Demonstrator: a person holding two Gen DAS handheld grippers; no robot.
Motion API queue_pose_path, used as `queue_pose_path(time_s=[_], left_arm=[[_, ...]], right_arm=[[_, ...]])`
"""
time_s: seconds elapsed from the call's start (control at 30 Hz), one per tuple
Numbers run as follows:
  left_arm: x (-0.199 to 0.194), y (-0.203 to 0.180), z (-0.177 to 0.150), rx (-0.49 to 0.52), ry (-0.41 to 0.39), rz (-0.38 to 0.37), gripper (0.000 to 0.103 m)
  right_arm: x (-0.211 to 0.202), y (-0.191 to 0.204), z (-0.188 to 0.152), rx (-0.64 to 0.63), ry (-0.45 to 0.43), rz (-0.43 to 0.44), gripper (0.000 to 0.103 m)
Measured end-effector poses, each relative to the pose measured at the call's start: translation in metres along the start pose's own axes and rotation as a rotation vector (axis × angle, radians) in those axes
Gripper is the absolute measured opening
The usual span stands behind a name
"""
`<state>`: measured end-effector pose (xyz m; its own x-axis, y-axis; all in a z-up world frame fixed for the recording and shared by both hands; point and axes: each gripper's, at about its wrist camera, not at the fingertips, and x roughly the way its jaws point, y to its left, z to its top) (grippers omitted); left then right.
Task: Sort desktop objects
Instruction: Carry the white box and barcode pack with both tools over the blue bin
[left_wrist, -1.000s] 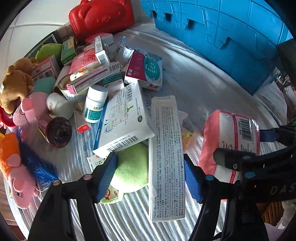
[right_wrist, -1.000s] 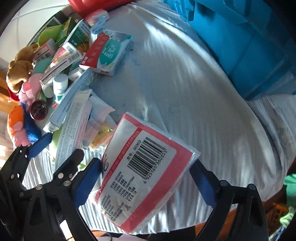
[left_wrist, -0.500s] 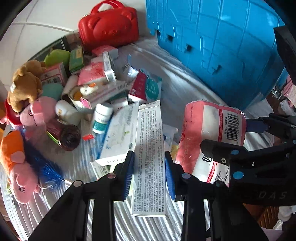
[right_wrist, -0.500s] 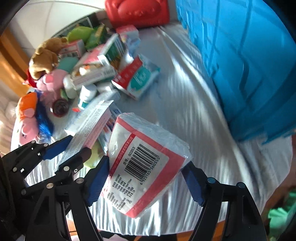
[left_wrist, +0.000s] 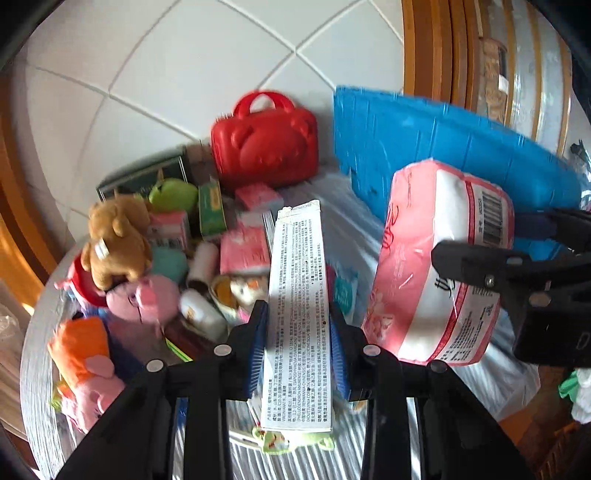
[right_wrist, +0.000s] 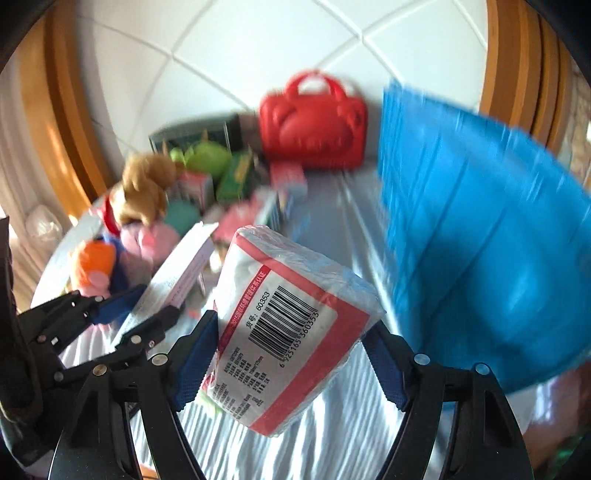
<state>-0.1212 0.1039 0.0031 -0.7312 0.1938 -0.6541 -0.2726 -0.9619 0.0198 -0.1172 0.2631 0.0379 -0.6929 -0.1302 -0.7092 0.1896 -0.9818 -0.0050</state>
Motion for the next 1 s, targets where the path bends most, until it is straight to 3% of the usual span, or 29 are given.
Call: queue_pose_path(time_s=[0.3, 0.63, 0.77, 1.0], left_arm=[[-0.033, -0.029, 0.065, -0.001, -0.162, -0.006, 0.031], [-0.043, -0.121, 0.131, 0.065, -0.280, -0.062, 0.031], [-0.036, -0.167, 0.153, 0.086, -0.293, -0.092, 0.031], [-0.017, -0.248, 0.173, 0.138, -0.260, -0.137, 0.031]], right_arm=[[-0.064, -0.031, 0.049, -0.035, -0.226, -0.041, 0.077], [-0.127, -0.131, 0.068, 0.019, -0.400, -0.145, 0.077], [-0.138, -0.184, 0.064, 0.056, -0.409, -0.211, 0.077], [-0.124, -0.268, 0.049, 0.084, -0.350, -0.308, 0.077]])
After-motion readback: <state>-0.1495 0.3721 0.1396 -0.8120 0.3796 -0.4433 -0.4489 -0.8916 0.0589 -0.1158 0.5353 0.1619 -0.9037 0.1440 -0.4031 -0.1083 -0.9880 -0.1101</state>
